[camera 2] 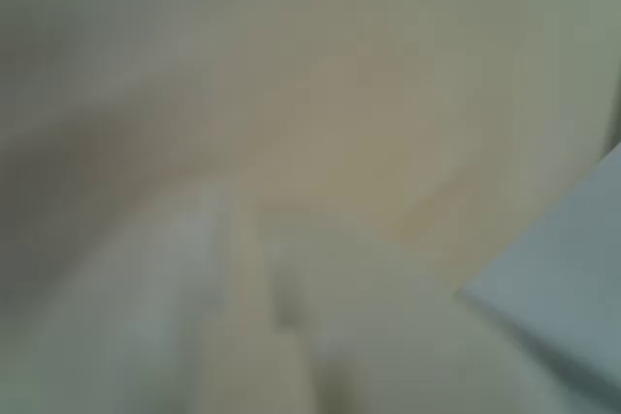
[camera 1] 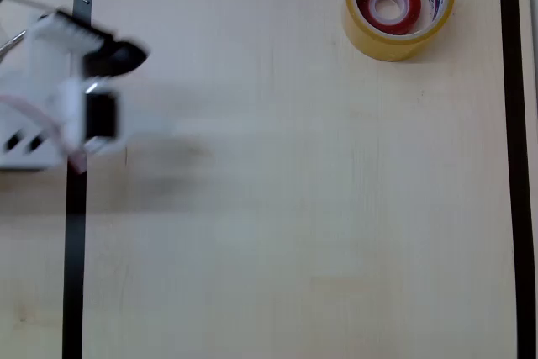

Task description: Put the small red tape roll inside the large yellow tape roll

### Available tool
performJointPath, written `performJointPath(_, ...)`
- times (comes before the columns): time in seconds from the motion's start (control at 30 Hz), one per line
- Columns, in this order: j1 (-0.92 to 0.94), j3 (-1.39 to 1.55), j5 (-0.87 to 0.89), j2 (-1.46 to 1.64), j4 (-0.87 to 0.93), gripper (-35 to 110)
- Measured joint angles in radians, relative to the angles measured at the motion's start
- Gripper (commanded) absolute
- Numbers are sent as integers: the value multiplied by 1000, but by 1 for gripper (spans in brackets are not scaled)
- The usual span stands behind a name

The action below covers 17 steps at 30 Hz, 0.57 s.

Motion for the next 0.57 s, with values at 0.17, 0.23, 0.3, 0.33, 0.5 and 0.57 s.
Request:
performJointPath(0.17,80,216,0,353,161,0)
performJointPath(0.23,92,287,-3,494,230,0)
performJointPath(0.3,91,364,-15,644,298,0)
performJointPath(0.33,100,402,-25,712,330,0)
performJointPath(0.5,144,436,-40,824,408,0)
performJointPath(0.57,149,436,-40,833,408,0)
